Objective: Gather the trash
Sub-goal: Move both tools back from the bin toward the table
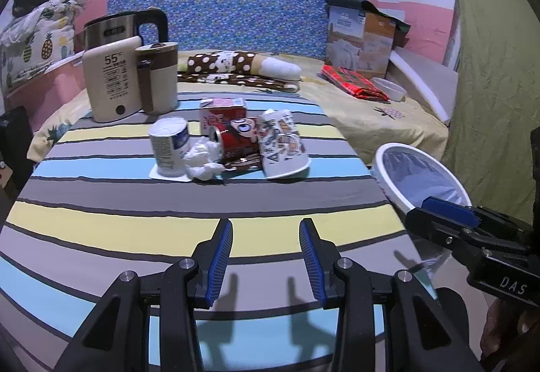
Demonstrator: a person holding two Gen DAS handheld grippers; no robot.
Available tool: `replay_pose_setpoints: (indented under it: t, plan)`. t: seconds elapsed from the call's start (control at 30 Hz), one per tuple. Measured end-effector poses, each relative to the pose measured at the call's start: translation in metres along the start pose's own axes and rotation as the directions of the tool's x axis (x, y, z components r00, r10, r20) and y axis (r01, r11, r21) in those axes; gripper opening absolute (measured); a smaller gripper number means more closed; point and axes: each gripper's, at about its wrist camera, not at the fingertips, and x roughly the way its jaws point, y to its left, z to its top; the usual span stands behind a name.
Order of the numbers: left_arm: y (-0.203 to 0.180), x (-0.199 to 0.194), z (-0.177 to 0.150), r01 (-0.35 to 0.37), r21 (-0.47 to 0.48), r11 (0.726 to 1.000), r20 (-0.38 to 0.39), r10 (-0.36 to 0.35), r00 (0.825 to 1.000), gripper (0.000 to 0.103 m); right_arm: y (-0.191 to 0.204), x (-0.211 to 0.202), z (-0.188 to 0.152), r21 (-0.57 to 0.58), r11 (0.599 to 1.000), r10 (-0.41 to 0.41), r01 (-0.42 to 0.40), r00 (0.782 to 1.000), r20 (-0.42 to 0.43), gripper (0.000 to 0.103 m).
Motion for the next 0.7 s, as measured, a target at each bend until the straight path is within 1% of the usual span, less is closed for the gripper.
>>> replay_pose_setpoints:
  t: [0.07, 0.1, 0.13, 0.33, 0.7]
  plan:
    - [0.003, 0.002, 0.001, -0.013, -0.002, 1.000, -0.002, 0.013, 1.000, 0.041, 0.002, 0.005, 0.003, -0.008, 1.000, 0.003, -0.003, 1.000, -0.007, 0.053]
    - [0.006, 0.004, 0.002, -0.017, -0.005, 1.000, -0.003, 0.017, 1.000, 0.041, 0.003, 0.007, 0.004, -0.011, 1.000, 0.004, -0.004, 1.000, -0.009, 0.058]
    - [0.007, 0.005, 0.003, -0.020, -0.006, 1.000, -0.003, 0.020, 1.000, 0.041, 0.005, 0.010, 0.005, -0.015, 1.000, 0.004, -0.004, 1.000, -0.012, 0.059]
    - [0.020, 0.015, 0.008, -0.045, -0.012, 0.999, -0.010, 0.044, 0.999, 0.041, 0.009, 0.024, 0.013, -0.040, 0.999, 0.003, -0.004, 1.000, -0.030, 0.059]
    - [0.053, 0.039, 0.021, -0.067, -0.045, 0.997, -0.024, 0.066, 0.998, 0.041, 0.007, 0.057, 0.029, -0.062, 0.998, 0.007, -0.012, 0.997, -0.074, 0.059]
